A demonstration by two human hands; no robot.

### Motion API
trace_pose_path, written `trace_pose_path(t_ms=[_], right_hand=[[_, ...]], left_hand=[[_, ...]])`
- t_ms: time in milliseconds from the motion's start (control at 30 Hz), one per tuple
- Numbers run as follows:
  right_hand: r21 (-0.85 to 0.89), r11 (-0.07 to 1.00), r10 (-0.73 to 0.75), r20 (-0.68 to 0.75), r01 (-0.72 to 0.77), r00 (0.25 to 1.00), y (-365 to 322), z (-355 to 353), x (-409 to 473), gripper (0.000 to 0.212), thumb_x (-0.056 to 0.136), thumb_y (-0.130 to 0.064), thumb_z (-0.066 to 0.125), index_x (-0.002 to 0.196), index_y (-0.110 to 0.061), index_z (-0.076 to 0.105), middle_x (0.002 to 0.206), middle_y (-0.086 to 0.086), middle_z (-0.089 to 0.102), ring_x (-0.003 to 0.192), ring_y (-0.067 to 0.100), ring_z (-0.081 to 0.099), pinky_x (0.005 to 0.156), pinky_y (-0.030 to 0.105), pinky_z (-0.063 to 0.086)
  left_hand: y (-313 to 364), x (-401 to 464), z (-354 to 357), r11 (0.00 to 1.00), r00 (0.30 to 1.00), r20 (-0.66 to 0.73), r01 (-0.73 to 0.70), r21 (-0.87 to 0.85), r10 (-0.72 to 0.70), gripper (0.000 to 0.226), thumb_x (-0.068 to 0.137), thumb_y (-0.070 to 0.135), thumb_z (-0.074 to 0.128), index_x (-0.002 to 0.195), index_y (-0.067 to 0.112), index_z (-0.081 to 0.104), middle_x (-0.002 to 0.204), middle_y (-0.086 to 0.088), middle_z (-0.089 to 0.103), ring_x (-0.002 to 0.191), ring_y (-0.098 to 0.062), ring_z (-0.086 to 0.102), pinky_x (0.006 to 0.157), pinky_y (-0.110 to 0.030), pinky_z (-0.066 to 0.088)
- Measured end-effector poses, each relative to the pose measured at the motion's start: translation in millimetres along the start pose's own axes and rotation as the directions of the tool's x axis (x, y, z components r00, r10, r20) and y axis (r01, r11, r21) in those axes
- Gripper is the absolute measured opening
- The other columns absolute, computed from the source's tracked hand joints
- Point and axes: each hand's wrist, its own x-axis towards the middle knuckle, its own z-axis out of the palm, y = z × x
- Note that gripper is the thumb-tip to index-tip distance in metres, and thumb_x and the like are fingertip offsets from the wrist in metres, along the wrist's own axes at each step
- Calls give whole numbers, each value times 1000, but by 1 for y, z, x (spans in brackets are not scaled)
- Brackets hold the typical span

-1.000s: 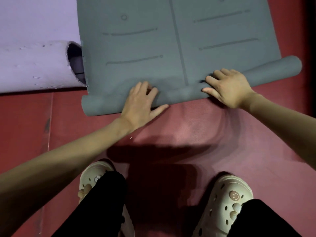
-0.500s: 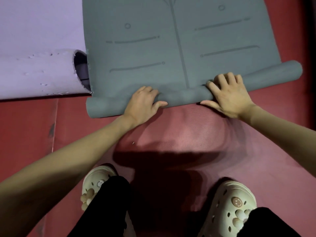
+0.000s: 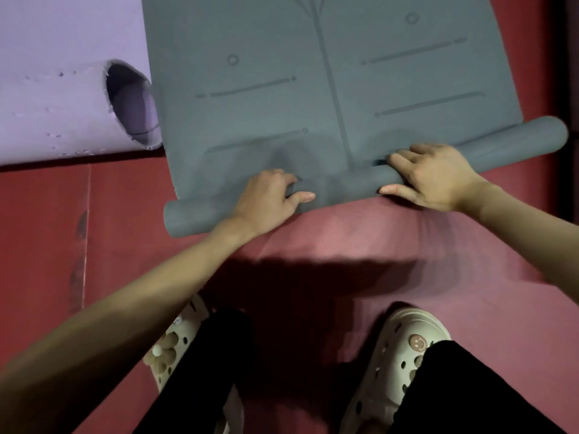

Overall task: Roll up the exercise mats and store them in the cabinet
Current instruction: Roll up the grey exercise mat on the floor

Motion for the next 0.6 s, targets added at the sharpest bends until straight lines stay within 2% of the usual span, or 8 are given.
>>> trace_pose_path(t_ms=[200, 267, 333, 433, 533, 600], right_hand=[[79, 996, -44, 20, 42, 999, -6, 0, -4, 66, 93, -64, 25, 99, -7, 58, 87, 14, 65, 78, 34, 65, 60, 38, 52], [98, 995, -37, 14, 36, 999, -4, 2, -3, 69, 94, -66, 22, 106, -8, 57, 95, 15, 61, 84, 35, 61, 68, 41, 52], [132, 991, 22, -8, -21, 1000, -6, 2, -6, 71, 92, -67, 25, 117, -8, 55, 105, 19, 54, 91, 36, 56, 77, 44, 49], [115, 987, 125, -74, -116, 989, -20, 3, -16, 68, 92, -64, 33, 122, -7, 54, 113, 25, 48, 94, 36, 47, 82, 46, 40], [21, 973, 231, -126, -231, 965, -40, 8, -24, 68, 92, -64, 36, 119, -3, 53, 110, 24, 49, 92, 35, 43, 85, 47, 34], [-16, 964, 260, -116, -264, 958, -47, 10, -22, 72, 91, -68, 34, 118, -3, 52, 109, 23, 49, 92, 35, 43, 86, 48, 34]], left_hand=[[5, -5, 0, 993, 987, 118, 116, -18, -113, 41, 86, 46, 66, 103, 9, 73, 104, -12, 72, 101, -31, 64, 82, -34, 45], [4, 4, -4, 981, 965, 189, 191, -33, -181, 37, 84, 46, 69, 93, 10, 74, 93, -10, 73, 94, -27, 65, 72, -30, 42], [5, 8, -6, 968, 947, 220, 249, -34, -236, 35, 80, 46, 72, 81, 11, 69, 78, -7, 68, 80, -24, 63, 63, -27, 34], [4, 9, -3, 945, 933, 210, 316, -82, -293, 39, 75, 45, 78, 88, 11, 63, 79, -2, 64, 76, -20, 58, 65, -28, 37], [3, 13, -2, 928, 926, 178, 355, -115, -332, 44, 70, 45, 83, 85, 14, 55, 74, 3, 57, 73, -18, 54, 64, -29, 38], [4, 15, -2, 920, 919, 165, 377, -102, -358, 47, 65, 45, 86, 82, 15, 54, 78, 1, 59, 76, -20, 55, 66, -29, 40]])
